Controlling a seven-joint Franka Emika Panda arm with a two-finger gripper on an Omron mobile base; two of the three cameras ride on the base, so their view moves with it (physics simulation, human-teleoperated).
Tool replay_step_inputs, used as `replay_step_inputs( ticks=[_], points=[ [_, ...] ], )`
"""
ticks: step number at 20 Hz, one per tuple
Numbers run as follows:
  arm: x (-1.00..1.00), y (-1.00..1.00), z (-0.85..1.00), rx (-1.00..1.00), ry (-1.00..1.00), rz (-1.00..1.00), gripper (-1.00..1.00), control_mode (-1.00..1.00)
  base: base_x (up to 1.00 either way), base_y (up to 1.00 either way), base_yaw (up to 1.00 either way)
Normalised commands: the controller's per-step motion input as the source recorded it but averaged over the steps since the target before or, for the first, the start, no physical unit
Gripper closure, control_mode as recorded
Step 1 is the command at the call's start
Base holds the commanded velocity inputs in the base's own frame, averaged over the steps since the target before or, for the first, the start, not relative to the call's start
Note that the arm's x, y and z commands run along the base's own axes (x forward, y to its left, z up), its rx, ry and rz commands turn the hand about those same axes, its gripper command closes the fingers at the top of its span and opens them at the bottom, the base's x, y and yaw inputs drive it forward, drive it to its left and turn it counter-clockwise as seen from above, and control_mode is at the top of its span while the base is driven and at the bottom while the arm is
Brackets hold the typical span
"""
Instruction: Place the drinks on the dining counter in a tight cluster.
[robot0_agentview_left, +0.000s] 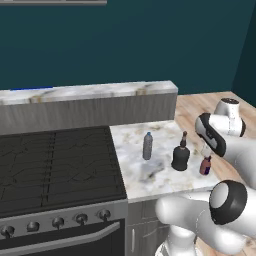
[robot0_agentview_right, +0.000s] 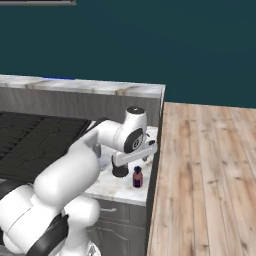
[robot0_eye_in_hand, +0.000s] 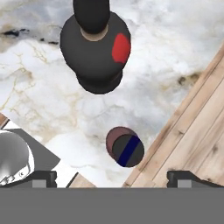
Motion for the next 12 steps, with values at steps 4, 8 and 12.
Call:
replay_step_inputs(
  ticks=[4, 8, 12],
  points=[
    [0.01, 0.00, -0.23, 0.00, 0.06, 0.00, -1.00, -1.00, 0.00, 0.00, 0.00],
    [0.01, 0.00, -0.12, 0.00, 0.00, 0.00, -1.00, -1.00, 0.00, 0.00, 0.00],
    [0.03, 0.00, 0.00, 0.00, 0.00, 0.00, -1.00, -1.00, 0.00, 0.00, 0.00]
  ],
)
